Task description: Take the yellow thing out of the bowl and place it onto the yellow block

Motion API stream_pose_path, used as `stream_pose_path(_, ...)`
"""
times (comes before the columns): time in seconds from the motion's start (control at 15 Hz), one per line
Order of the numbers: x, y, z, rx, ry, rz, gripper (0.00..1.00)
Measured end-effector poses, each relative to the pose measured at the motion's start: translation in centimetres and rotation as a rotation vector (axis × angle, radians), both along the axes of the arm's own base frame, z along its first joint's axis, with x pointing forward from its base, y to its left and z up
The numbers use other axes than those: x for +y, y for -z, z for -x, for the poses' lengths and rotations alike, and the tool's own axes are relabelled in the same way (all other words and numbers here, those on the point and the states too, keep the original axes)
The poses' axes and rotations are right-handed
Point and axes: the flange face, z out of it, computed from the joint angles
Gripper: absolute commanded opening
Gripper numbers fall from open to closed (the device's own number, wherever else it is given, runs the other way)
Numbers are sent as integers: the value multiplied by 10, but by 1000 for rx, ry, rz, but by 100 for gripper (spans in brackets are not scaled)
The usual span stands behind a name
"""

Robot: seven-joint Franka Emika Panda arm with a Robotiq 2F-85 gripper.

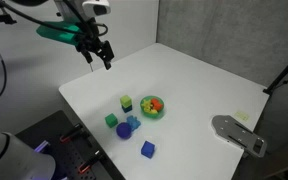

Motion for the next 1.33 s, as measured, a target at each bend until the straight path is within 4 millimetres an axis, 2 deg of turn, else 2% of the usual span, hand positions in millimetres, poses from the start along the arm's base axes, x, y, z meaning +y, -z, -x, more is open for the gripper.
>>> stream_pose_path(0.47,1,1,-2,5,5,1,100)
stream_pose_path(0.67,3,-1,-17,13,9,3,100)
stream_pose_path(1.0,9,2,-67,20,38,1,100)
stream_pose_path(1.33,18,35,-129,34,79,-21,100)
